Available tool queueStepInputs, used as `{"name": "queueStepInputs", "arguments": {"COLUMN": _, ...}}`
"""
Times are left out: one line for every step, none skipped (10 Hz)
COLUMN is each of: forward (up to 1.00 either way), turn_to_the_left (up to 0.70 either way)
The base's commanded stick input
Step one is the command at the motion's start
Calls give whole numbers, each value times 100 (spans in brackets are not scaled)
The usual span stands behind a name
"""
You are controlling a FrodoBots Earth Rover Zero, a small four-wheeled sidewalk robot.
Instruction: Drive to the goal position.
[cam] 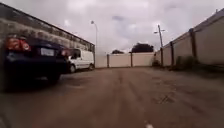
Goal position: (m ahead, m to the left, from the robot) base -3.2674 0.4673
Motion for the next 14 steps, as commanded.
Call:
{"name": "queueStepInputs", "arguments": {"forward": 60, "turn_to_the_left": 0}}
{"name": "queueStepInputs", "arguments": {"forward": 60, "turn_to_the_left": 0}}
{"name": "queueStepInputs", "arguments": {"forward": 60, "turn_to_the_left": 0}}
{"name": "queueStepInputs", "arguments": {"forward": 60, "turn_to_the_left": 0}}
{"name": "queueStepInputs", "arguments": {"forward": 60, "turn_to_the_left": 0}}
{"name": "queueStepInputs", "arguments": {"forward": 60, "turn_to_the_left": 0}}
{"name": "queueStepInputs", "arguments": {"forward": 60, "turn_to_the_left": 0}}
{"name": "queueStepInputs", "arguments": {"forward": 60, "turn_to_the_left": -3}}
{"name": "queueStepInputs", "arguments": {"forward": 60, "turn_to_the_left": -5}}
{"name": "queueStepInputs", "arguments": {"forward": 60, "turn_to_the_left": -8}}
{"name": "queueStepInputs", "arguments": {"forward": 60, "turn_to_the_left": -13}}
{"name": "queueStepInputs", "arguments": {"forward": 60, "turn_to_the_left": -13}}
{"name": "queueStepInputs", "arguments": {"forward": 60, "turn_to_the_left": -10}}
{"name": "queueStepInputs", "arguments": {"forward": 60, "turn_to_the_left": 0}}
